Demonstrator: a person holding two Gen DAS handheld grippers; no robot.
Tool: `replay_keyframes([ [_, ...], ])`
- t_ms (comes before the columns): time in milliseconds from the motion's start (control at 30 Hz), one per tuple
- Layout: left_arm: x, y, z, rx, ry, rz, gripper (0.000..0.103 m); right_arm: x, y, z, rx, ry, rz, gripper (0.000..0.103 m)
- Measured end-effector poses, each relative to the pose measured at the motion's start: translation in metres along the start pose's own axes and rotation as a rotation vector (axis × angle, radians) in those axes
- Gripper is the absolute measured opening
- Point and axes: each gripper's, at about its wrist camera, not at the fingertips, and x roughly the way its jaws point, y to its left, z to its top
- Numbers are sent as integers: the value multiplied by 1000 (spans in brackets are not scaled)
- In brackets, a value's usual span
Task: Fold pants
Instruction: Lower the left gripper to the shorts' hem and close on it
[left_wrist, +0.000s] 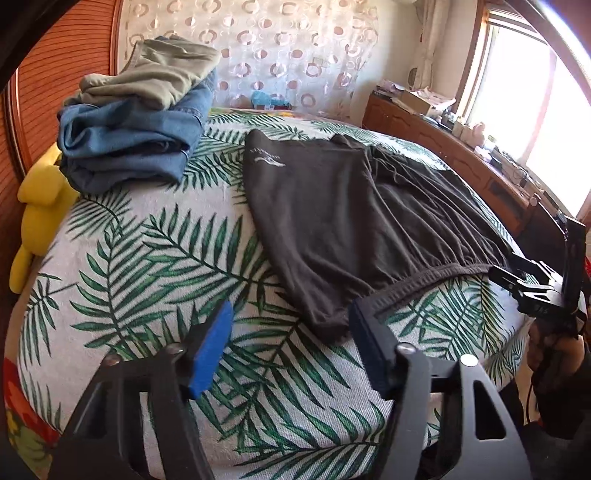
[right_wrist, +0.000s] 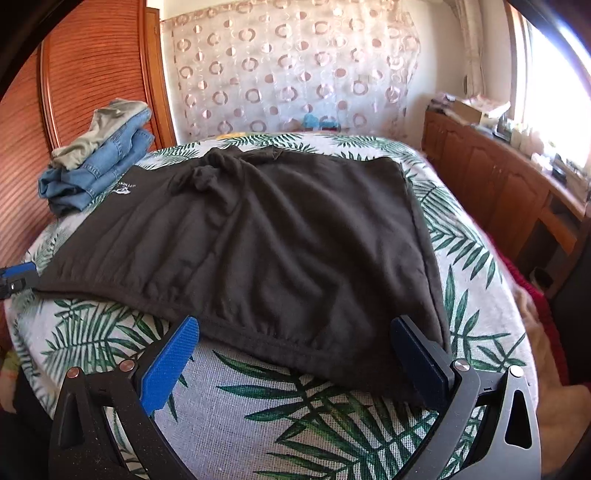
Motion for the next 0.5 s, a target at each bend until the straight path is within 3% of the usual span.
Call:
replay_keyframes([
  [133,0,-6,-4,5,12,-58,59,-6,3,-5,-17,-22,-13,103],
  [200,1,-10,-4,9,15,-70,52,-10,2,-5,-18,-24,-12,103],
  [500,2,-12,-4,11,5,-61,26,-1,1,-5,-21,-30,-7,103],
])
